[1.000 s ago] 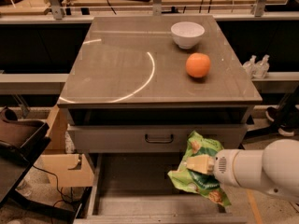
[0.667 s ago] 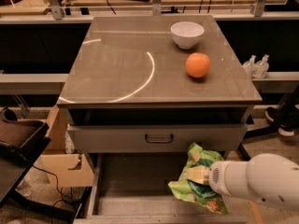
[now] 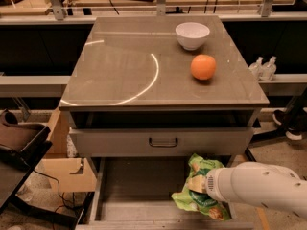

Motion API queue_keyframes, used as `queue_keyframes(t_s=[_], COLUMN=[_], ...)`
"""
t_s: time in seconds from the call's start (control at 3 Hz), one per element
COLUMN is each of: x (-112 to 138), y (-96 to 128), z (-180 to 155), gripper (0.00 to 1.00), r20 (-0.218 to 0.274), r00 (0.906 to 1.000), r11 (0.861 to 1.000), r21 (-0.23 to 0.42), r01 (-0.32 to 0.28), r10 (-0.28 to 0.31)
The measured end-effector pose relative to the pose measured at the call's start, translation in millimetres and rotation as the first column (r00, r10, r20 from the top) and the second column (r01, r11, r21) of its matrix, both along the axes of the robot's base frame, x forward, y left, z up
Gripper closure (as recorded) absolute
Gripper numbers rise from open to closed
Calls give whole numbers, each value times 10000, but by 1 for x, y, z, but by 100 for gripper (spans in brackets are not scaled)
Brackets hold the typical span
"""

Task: Place green rice chip bag into middle drawer

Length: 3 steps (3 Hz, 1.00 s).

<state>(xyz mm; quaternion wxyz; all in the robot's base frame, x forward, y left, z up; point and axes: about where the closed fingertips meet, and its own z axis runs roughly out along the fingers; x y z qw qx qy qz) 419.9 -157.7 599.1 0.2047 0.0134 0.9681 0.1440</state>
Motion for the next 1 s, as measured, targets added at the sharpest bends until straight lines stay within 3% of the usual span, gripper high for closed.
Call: queue_keyframes(t_s=[0.33, 0.67, 1.0], x=[9, 28, 52], y=[16, 46, 60], z=[-10, -23, -45], gripper=[100, 100, 100], r20=[-214, -648, -634], r00=[9996, 9964, 9874], r11=[9981, 9755, 9356], r21=[583, 2164, 3335], r01=[-194, -397, -1157], r10=[207, 549, 1447])
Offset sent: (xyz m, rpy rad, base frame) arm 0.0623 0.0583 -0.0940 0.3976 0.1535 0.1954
